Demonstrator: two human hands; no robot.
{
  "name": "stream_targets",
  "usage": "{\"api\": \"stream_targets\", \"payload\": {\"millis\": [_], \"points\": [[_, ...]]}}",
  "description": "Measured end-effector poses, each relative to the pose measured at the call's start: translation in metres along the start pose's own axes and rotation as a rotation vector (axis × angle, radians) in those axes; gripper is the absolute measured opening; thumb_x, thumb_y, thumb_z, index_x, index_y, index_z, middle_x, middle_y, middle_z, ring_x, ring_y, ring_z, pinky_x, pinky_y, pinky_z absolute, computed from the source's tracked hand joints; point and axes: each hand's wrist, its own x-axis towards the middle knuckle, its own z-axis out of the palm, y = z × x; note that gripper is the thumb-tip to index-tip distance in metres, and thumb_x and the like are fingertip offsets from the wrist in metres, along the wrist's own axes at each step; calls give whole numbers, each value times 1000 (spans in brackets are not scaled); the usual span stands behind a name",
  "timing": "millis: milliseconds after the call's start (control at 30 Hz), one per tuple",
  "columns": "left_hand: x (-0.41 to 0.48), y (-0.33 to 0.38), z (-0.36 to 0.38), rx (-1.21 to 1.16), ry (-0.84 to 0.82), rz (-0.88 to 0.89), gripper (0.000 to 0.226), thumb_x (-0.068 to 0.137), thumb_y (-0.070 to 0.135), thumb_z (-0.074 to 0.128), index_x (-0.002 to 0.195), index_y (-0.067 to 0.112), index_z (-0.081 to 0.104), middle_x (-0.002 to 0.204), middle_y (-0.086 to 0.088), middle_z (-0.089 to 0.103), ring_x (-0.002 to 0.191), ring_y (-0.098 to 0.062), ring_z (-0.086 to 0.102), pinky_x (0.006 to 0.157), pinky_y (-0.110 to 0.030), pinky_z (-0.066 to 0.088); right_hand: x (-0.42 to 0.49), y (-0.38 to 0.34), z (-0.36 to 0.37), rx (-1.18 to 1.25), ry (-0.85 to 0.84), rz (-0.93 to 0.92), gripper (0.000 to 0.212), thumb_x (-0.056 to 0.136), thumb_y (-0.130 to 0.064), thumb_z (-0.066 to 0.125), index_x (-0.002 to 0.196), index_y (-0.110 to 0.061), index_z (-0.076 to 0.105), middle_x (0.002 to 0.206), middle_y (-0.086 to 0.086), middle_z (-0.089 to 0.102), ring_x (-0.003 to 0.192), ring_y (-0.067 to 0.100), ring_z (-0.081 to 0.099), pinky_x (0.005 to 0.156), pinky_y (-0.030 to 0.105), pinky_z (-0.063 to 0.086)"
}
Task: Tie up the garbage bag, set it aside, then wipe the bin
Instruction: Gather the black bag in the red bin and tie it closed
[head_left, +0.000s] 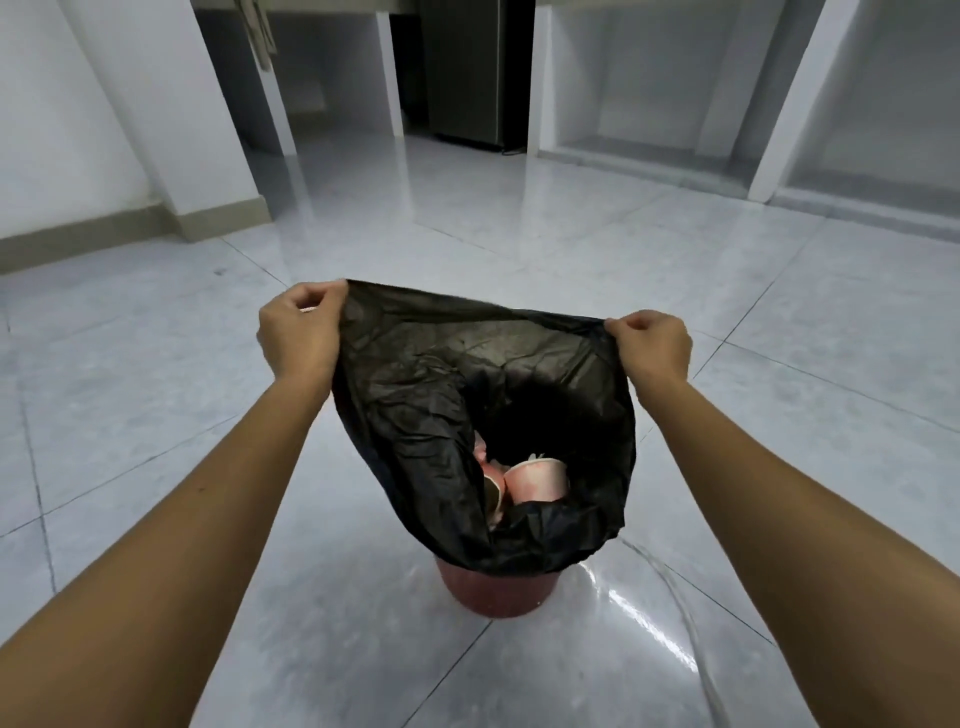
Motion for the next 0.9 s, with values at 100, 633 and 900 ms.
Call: {"api": "stream_targets", "payload": {"millis": [100,633,900], "points": [[-4,-18,-19,66,-349,94,47,89,48,54,126,19,57,122,7,60,113,-10,54,93,-18,40,-1,9,-13,221,-215,-33,18,84,-28,71,71,-16,68,66,-7,63,63,6,55,59,16,44],[-75,-55,-52,539,-936,-827,35,93,40,51,120,19,55,118,5,63,110,-17,57,94,-36,43,-20,37,-85,-654,-941,280,30,81,-42,72,108,-29,68,119,-11,65,103,11,63,92,42,43],[-46,-2,-81,998,-1258,-647,14,77,30,74,87,21,70,92,9,72,89,-7,65,78,-29,51,-25,12,-86,-835,-855,224,34,70,-34,79,100,-24,67,105,-12,66,93,9,63,86,39,47]]}}
